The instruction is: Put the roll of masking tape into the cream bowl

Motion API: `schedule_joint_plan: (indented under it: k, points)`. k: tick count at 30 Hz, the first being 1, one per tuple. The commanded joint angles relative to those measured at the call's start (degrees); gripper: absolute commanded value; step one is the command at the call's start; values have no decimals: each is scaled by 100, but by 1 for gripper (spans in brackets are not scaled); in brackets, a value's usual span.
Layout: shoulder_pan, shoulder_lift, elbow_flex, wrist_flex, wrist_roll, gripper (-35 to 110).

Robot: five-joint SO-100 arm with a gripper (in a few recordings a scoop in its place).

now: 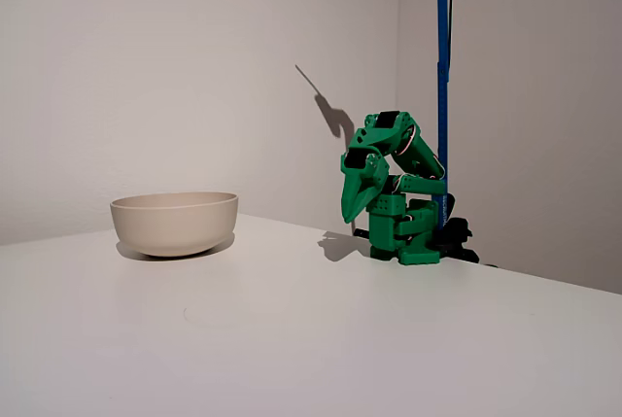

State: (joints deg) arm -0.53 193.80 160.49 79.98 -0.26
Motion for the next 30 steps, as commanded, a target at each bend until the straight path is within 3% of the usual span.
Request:
schedule_joint_plan:
  k: [1,30]
  points:
    - [-44,44,88,0,-18,-8]
    - [114,44,633,-53,-70,-8]
